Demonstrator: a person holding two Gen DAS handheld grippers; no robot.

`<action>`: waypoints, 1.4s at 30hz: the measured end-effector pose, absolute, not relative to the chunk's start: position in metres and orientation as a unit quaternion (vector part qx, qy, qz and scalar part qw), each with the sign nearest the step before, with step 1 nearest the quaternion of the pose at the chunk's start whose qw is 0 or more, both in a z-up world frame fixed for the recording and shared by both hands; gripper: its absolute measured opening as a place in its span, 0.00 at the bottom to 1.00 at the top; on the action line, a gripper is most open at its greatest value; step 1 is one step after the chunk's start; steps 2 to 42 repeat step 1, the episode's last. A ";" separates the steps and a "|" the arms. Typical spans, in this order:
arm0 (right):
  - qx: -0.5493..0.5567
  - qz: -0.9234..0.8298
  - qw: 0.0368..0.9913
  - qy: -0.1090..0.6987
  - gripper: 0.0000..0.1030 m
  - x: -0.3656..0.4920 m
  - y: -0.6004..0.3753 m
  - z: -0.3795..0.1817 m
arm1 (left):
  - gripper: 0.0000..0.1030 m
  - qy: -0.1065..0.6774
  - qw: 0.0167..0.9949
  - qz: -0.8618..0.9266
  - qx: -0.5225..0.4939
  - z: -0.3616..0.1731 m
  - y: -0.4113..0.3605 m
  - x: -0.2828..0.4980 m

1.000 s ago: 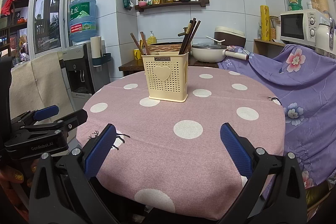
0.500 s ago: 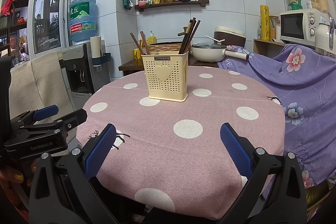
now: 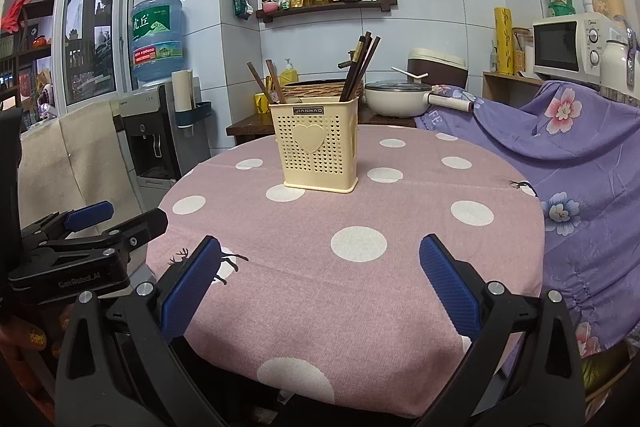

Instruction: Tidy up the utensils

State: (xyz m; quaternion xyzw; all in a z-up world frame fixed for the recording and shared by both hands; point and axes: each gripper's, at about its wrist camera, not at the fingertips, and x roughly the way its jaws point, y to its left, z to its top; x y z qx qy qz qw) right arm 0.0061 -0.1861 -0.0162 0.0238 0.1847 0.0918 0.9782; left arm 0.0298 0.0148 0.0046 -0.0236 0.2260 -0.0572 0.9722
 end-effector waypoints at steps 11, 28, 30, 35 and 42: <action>0.025 0.092 0.978 0.185 0.95 0.007 -0.187 -0.017 | 0.94 0.224 0.973 -0.056 -0.021 0.005 0.014 0.029; 0.025 0.092 0.978 0.185 0.95 0.007 -0.187 -0.017 | 0.94 0.224 0.973 -0.056 -0.021 0.005 0.014 0.029; 0.025 0.092 0.978 0.185 0.95 0.007 -0.187 -0.017 | 0.94 0.224 0.973 -0.056 -0.021 0.005 0.014 0.029; 0.025 0.092 0.978 0.185 0.95 0.007 -0.187 -0.017 | 0.94 0.224 0.973 -0.056 -0.021 0.005 0.014 0.029; 0.025 0.092 0.978 0.185 0.95 0.007 -0.187 -0.017 | 0.94 0.224 0.973 -0.056 -0.021 0.005 0.014 0.029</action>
